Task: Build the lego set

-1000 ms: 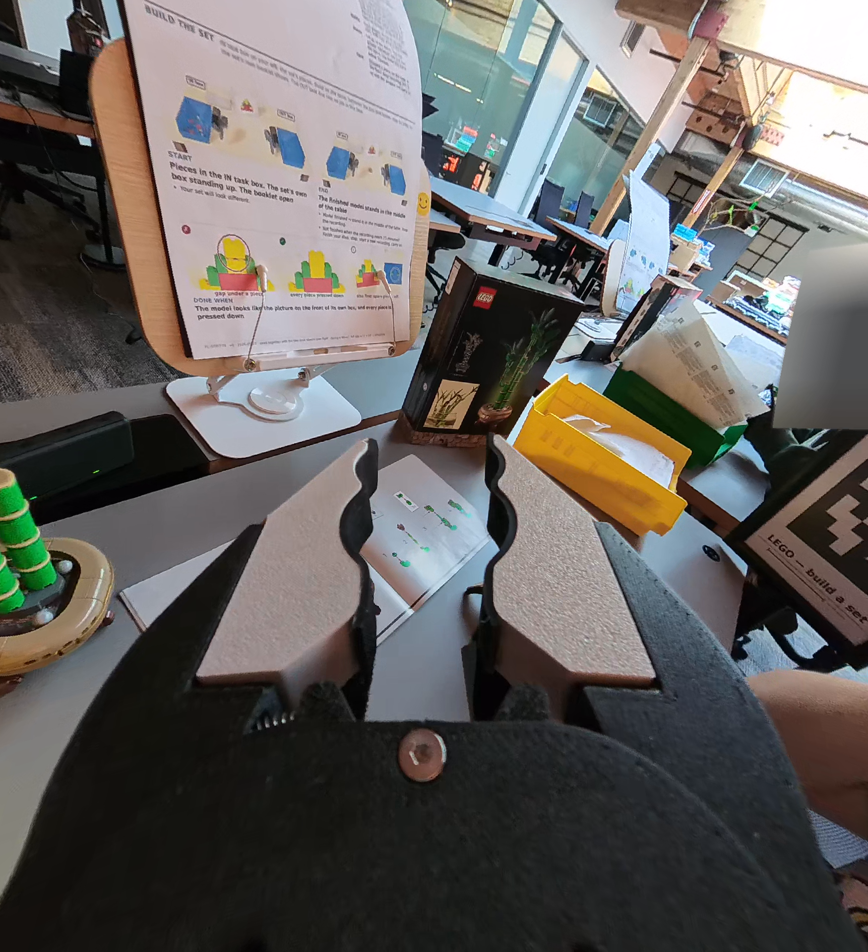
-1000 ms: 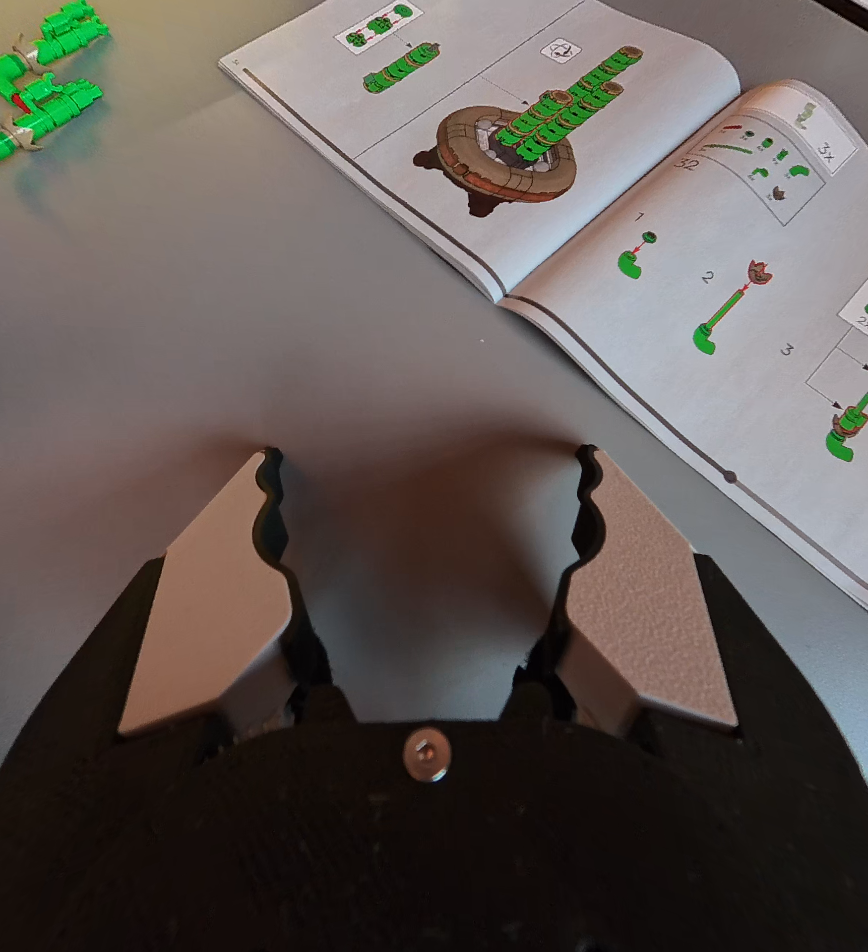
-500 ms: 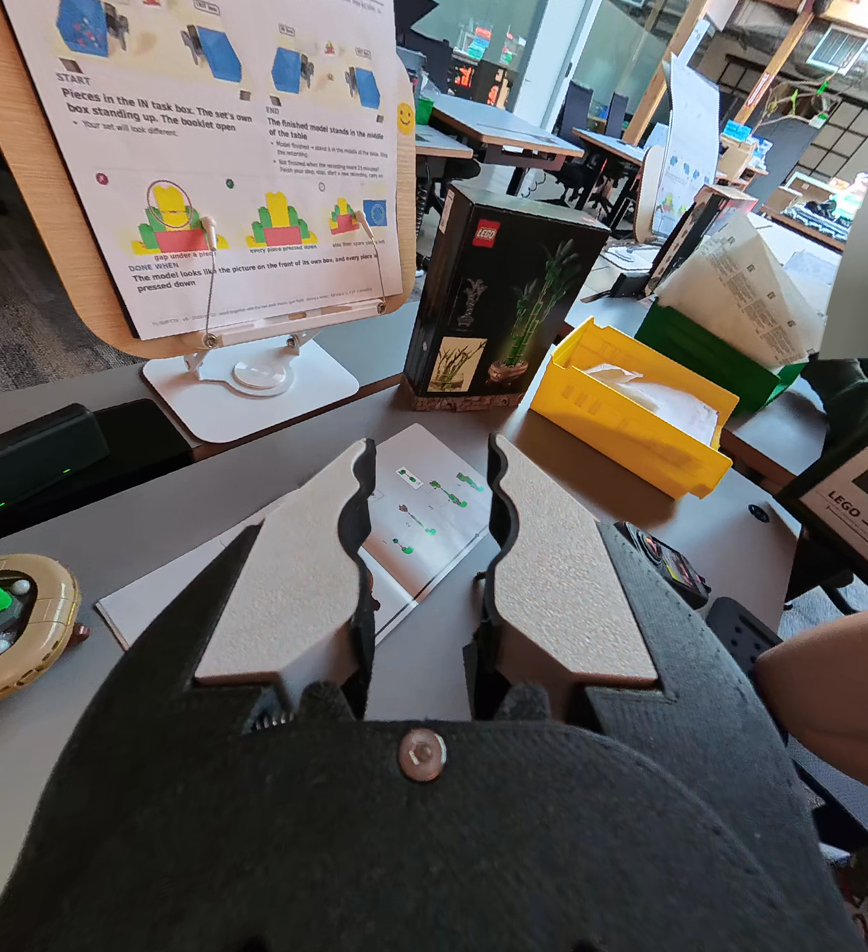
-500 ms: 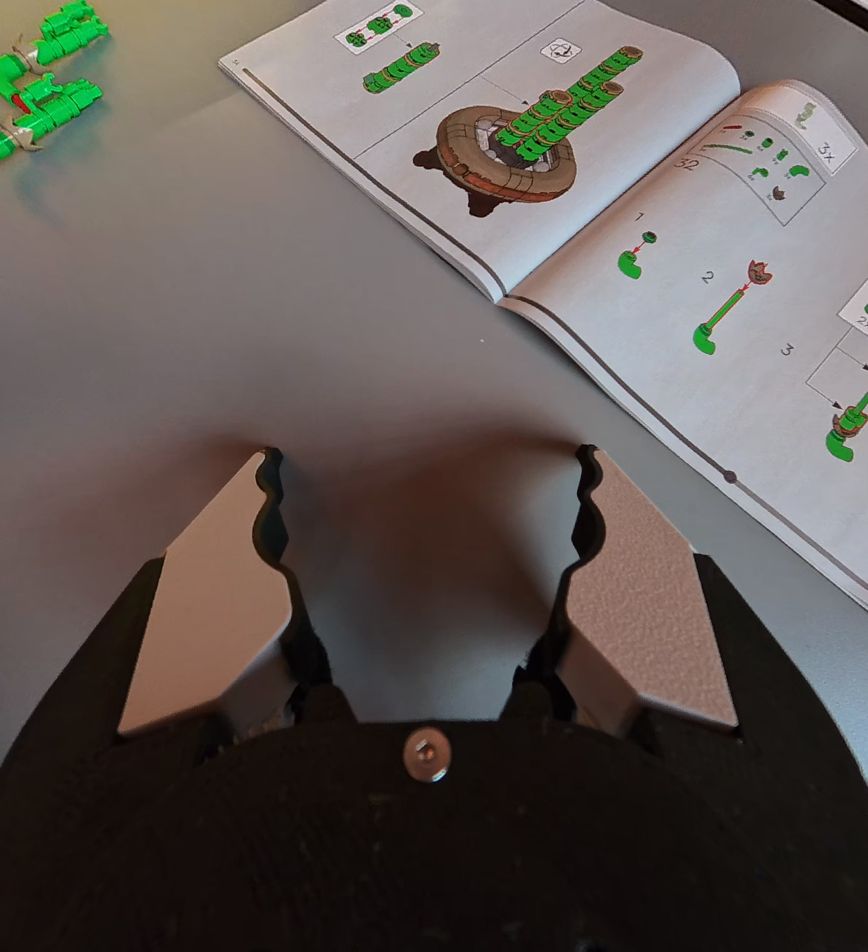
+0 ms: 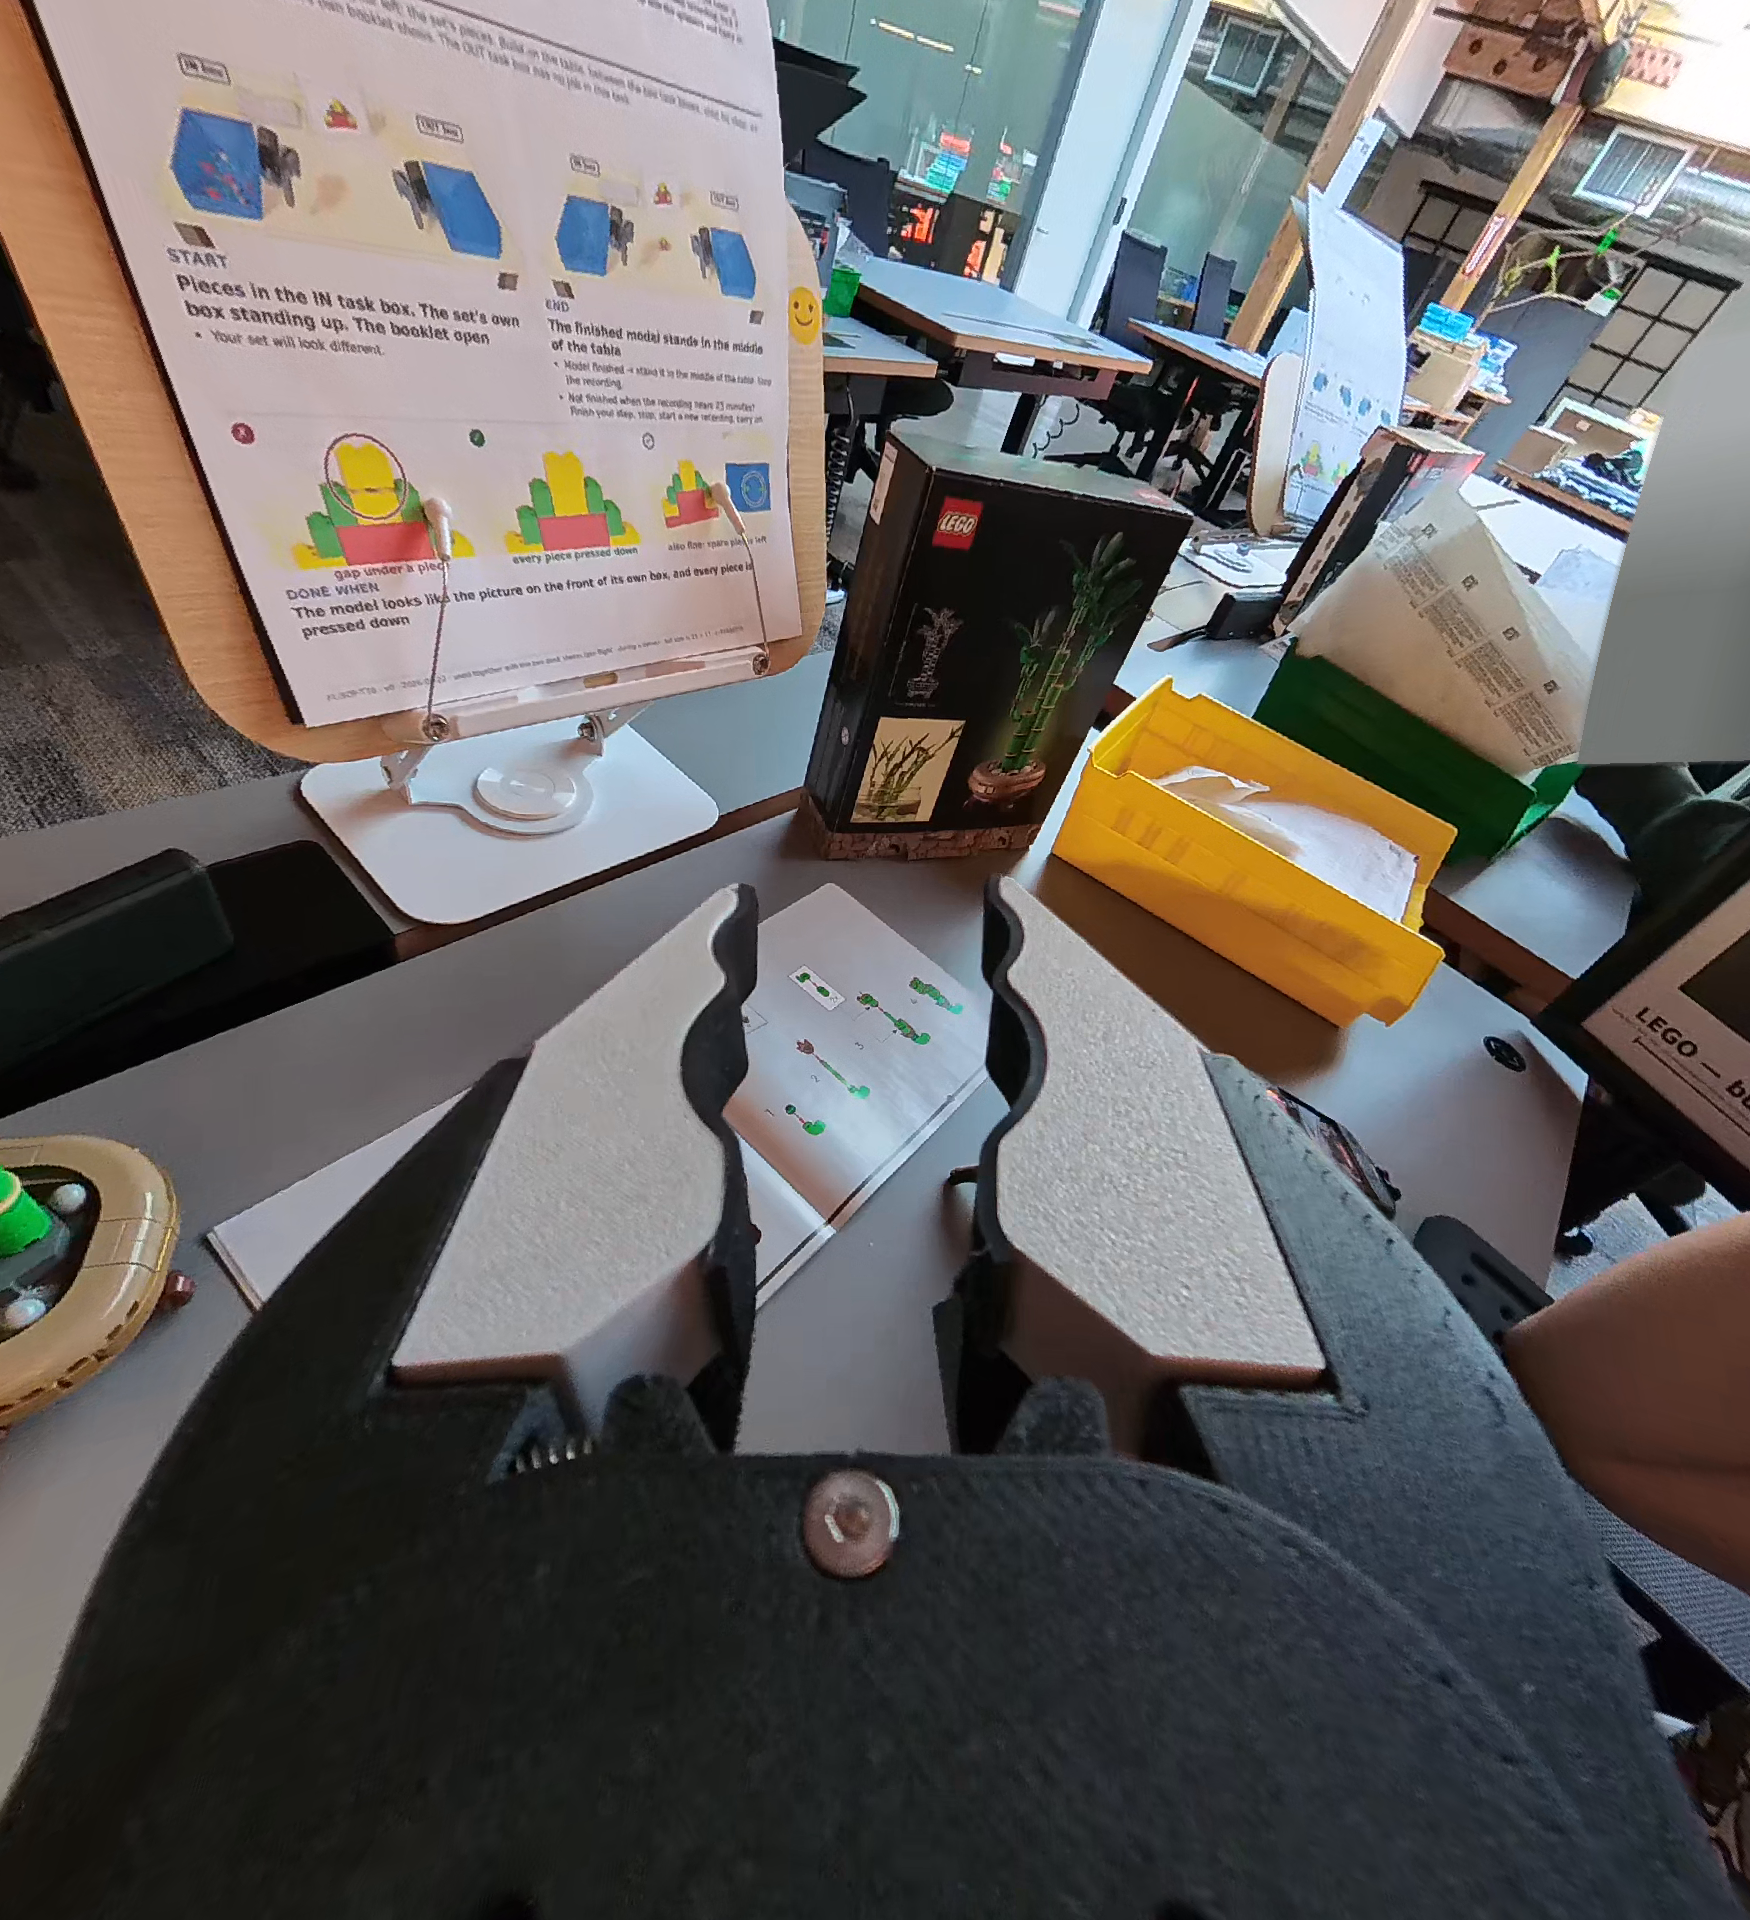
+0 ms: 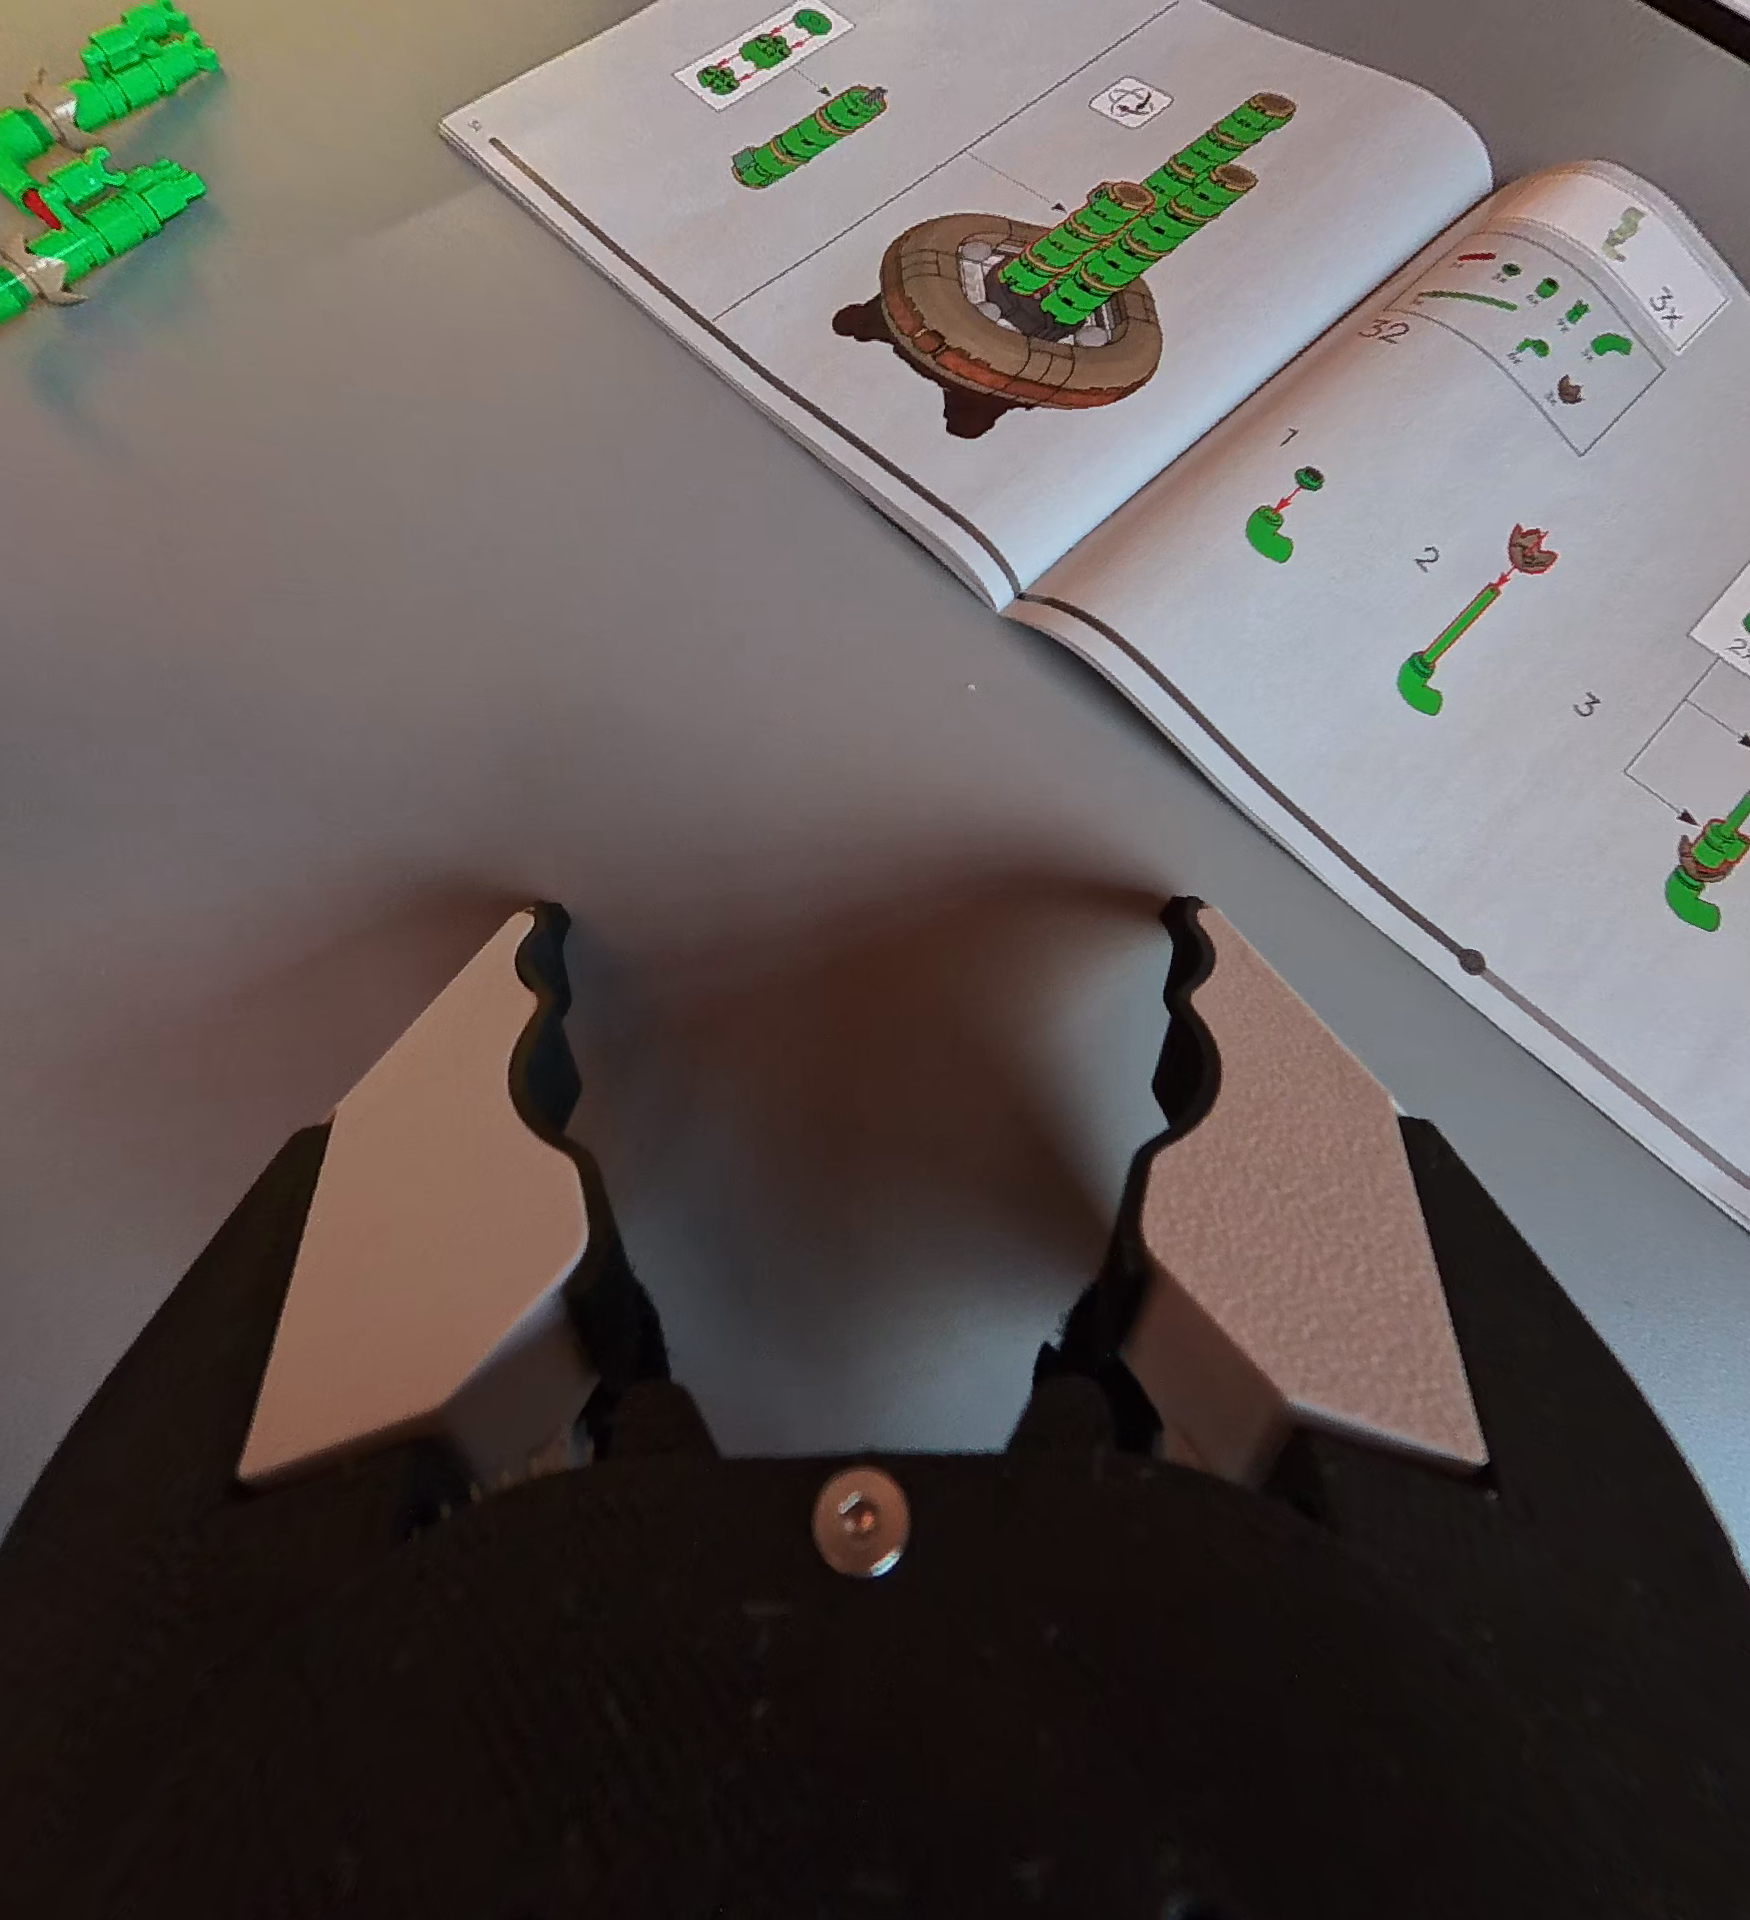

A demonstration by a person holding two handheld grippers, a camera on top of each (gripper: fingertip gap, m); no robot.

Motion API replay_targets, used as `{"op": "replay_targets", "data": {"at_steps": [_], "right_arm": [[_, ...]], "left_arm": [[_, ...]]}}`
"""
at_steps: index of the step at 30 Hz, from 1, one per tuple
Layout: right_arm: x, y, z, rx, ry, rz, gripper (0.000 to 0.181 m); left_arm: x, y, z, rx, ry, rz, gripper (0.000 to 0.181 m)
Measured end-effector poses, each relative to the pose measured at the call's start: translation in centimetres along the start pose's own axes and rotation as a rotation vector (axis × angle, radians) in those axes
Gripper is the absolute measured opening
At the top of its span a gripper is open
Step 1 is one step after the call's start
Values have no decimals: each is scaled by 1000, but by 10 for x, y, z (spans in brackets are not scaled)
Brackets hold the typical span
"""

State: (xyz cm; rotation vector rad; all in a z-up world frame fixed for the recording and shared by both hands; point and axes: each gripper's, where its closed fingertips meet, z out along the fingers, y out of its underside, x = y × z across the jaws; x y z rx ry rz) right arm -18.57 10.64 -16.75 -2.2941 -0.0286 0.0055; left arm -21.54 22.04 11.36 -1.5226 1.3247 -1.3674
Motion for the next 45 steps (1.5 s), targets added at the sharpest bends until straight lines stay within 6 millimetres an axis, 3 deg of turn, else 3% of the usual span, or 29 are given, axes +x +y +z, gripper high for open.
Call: {"op": "replay_targets", "data": {"at_steps": [15, 20, 33, 37, 39, 42, 44, 45], "right_arm": [[0, 0, 0, 0, -1, 0, 114], [1, -1, 3, -9, -48, -37, 122], [5, -2, 4, -8, -38, -28, 122], [5, -3, 5, -8, -21, -12, 122], [0, -4, 4, -1, -65, -34, 124], [5, -12, 7, 17, -67, 1, 104], [2, -13, 5, 37, -92, -24, 57], [1, -13, 5, 34, -94, -28, 46]], "left_arm": [[-19, -23, -58, 142, 18, -78, 43], [-14, -21, -60, 136, 26, -74, 44], [-4, -19, -59, 111, 32, -46, 44], [11, -15, -64, 82, 54, -29, 46], [24, -9, -72, 59, 59, -26, 46], [21, 17, -87, -10, -75, 3, 48], [7, 55, -95, -109, -195, 17, 47], [-3, 79, -100, -167, -258, 12, 46]]}}
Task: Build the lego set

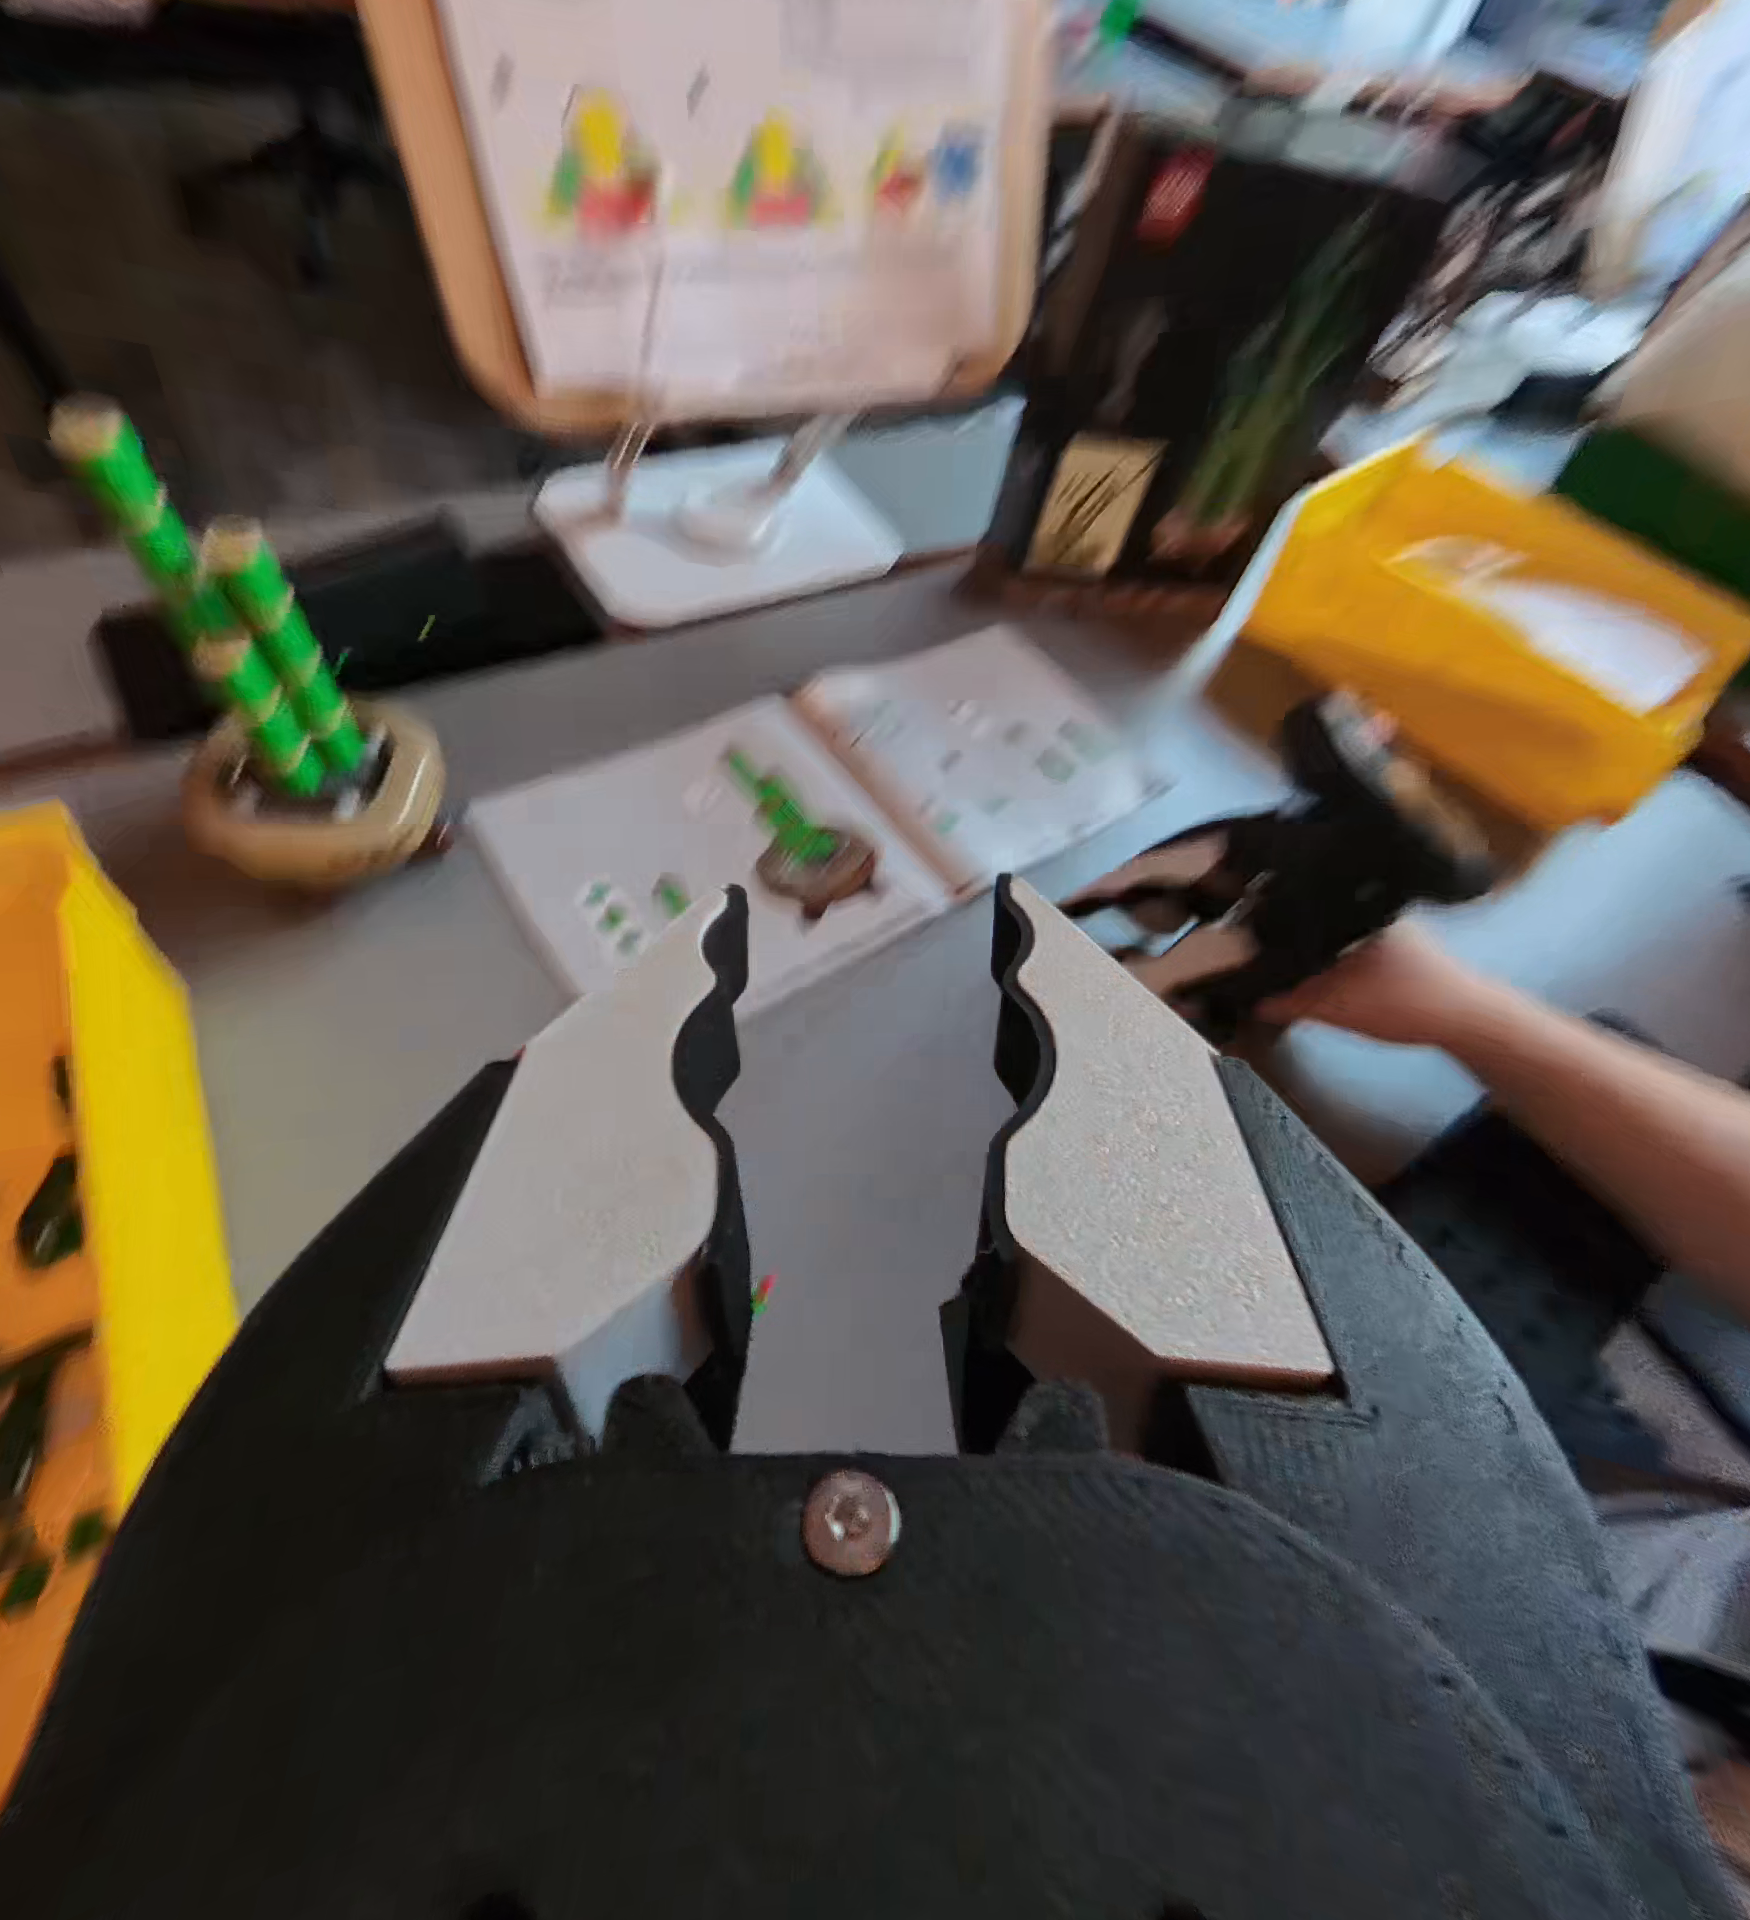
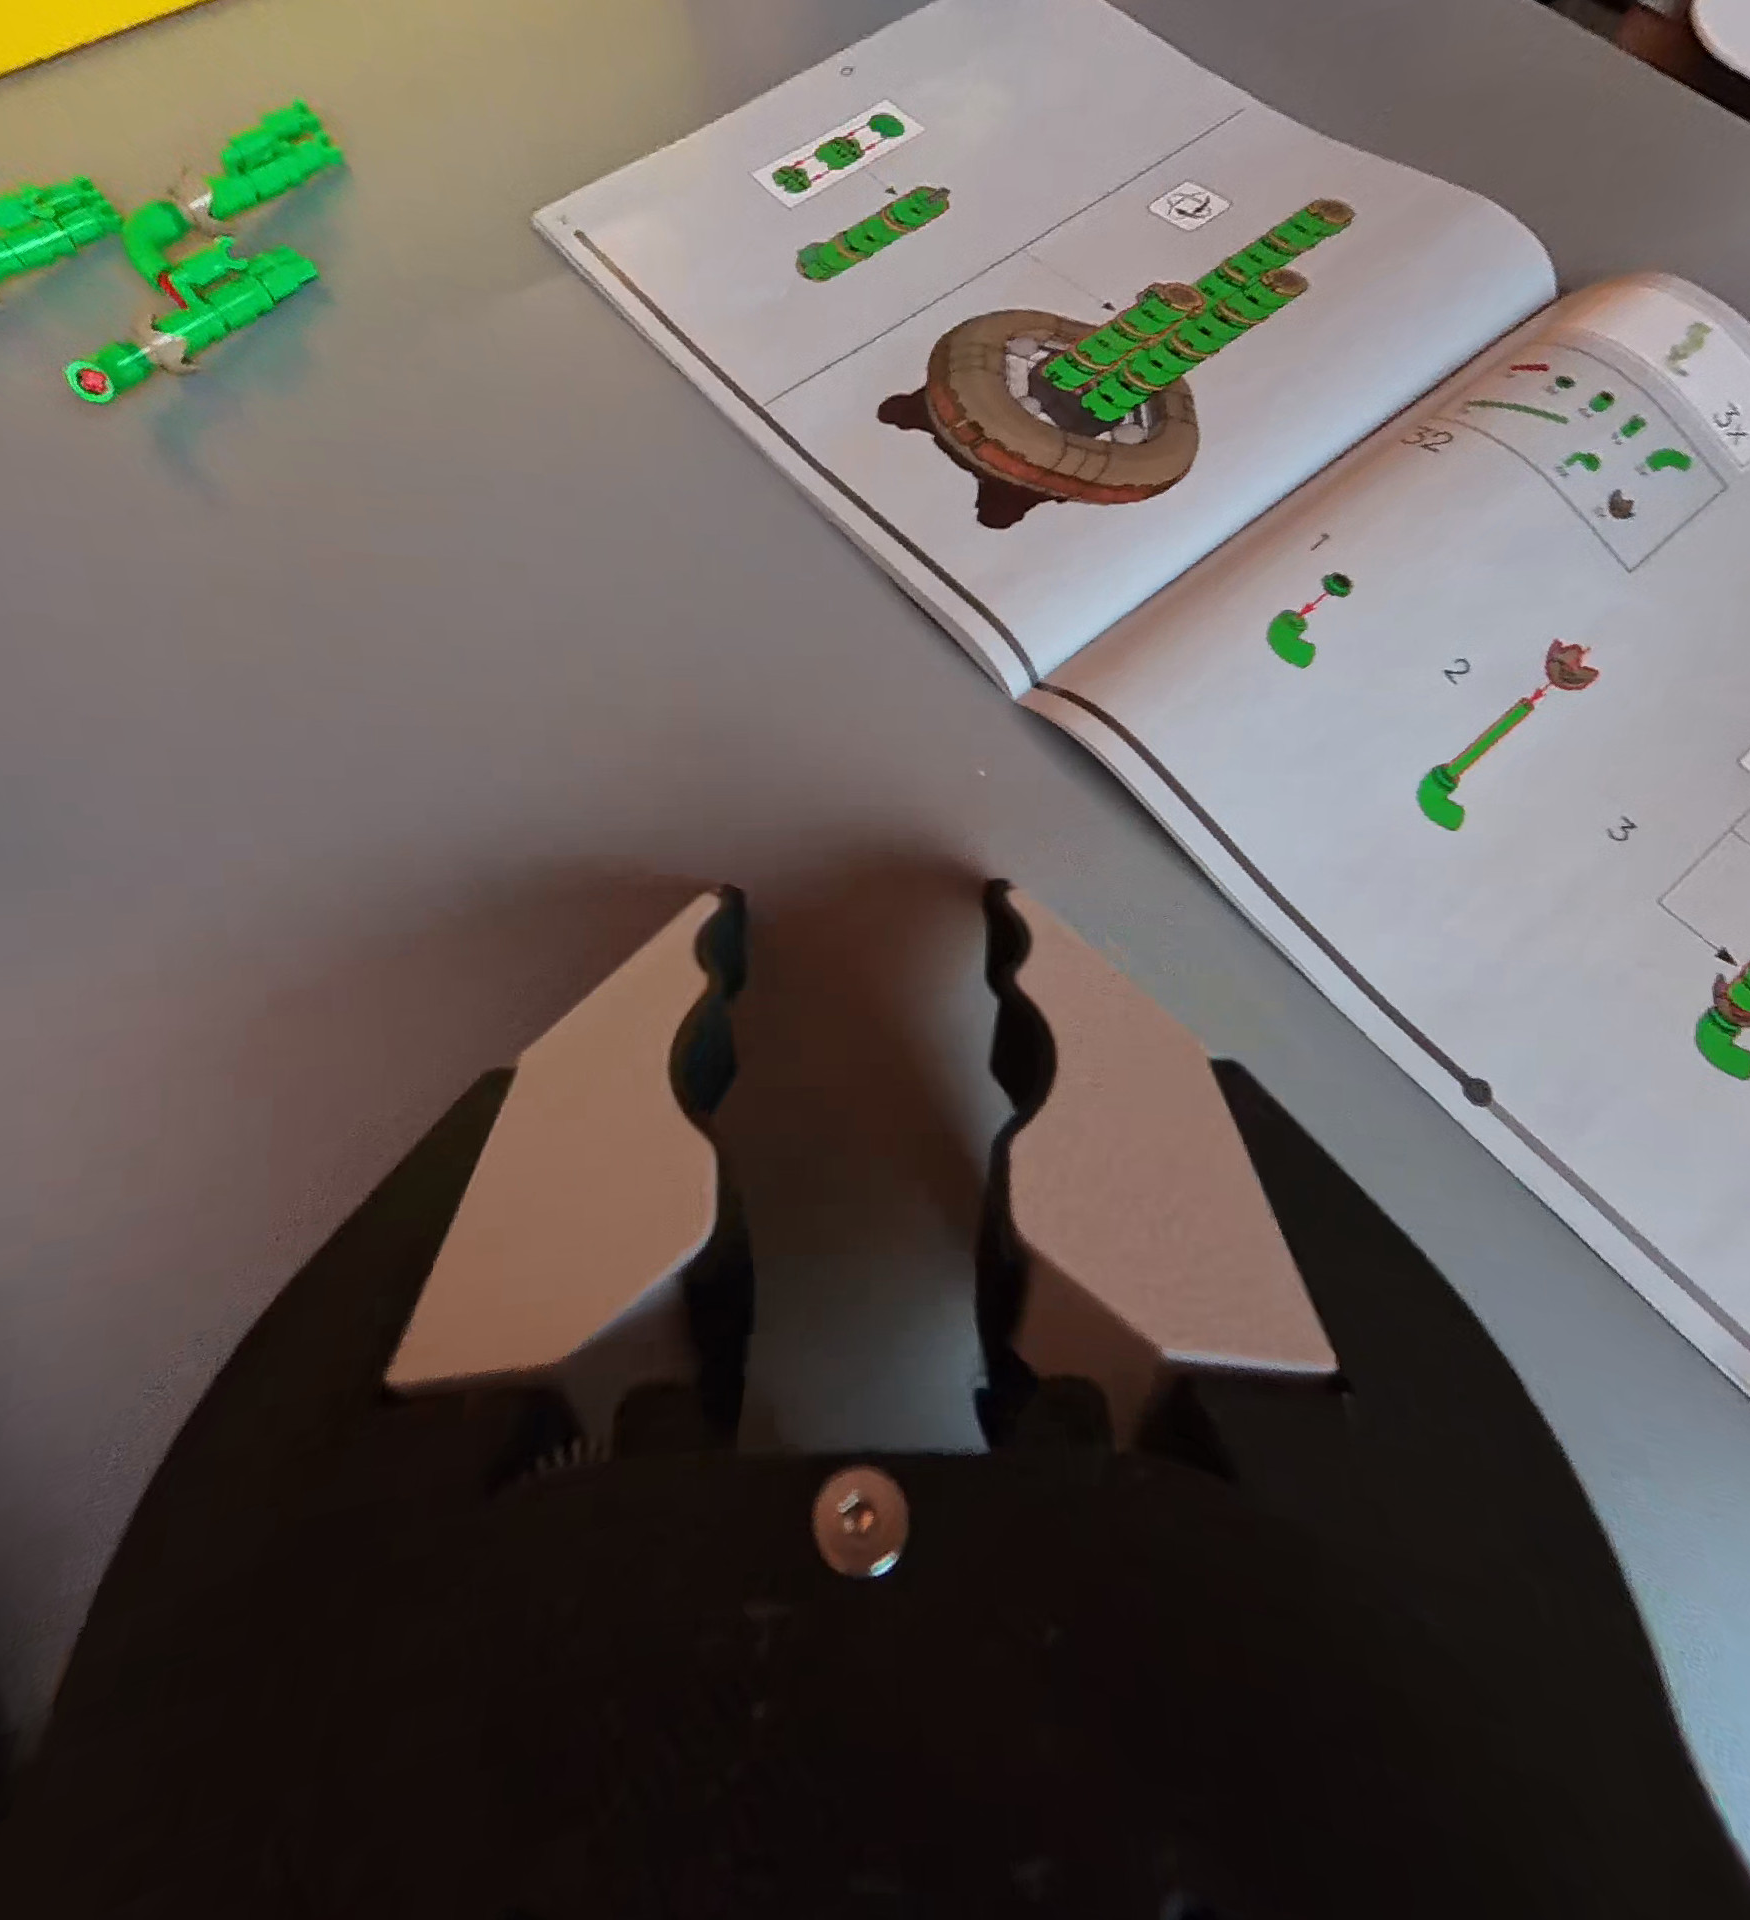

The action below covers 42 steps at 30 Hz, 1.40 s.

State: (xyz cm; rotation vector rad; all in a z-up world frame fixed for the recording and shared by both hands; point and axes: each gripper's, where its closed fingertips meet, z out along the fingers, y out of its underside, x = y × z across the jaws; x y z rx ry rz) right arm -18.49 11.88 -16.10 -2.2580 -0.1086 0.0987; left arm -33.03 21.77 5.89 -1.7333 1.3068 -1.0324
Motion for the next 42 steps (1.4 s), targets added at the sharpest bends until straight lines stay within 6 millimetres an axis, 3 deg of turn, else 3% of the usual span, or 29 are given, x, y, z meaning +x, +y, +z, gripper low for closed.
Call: {"op": "replay_targets", "data": {"at_steps": [4, 5, 7, 10, 13, 15, 18, 21, 27, 35, 39, 42], "right_arm": [[-25, 1, -2, -1, -107, -39, 13], [-35, -3, -4, 22, -142, -53, 14], [-63, -22, -11, 133, -230, -123, 20], [-117, -51, -9, 281, -377, -296, 45], [-158, -65, 23, 243, -491, -428, 49], [-170, -76, 49, 185, -508, -421, 43], [-187, -90, 67, 150, -554, -377, 35], [-179, -85, 87, 76, -460, -413, 31], [-184, -90, 91, 78, -545, -328, 24], [-194, -80, 100, -18, -577, -362, 6], [-193, -78, 92, 29, -555, -494, 5], [-190, -85, 74, 127, -510, -638, 5]], "left_arm": [[-33, 105, 2, -165, -158, -74, 36], [-34, 123, 0, -158, -155, -110, 33], [-33, 140, -12, -82, -138, -181, 28], [-42, 146, -42, 27, -190, -217, 28], [-43, 149, -67, 43, -227, -222, 31], [-39, 151, -80, 42, -235, -225, 32], [-32, 157, -98, 64, -241, -229, 31], [-33, 173, -112, 63, -243, -270, 29], [-42, 193, -123, 90, -194, -377, 29], [-46, 191, -120, 85, -183, -384, 28], [-44, 182, -117, 140, -136, -434, 27], [-39, 176, -106, 166, -85, -461, 27]]}}
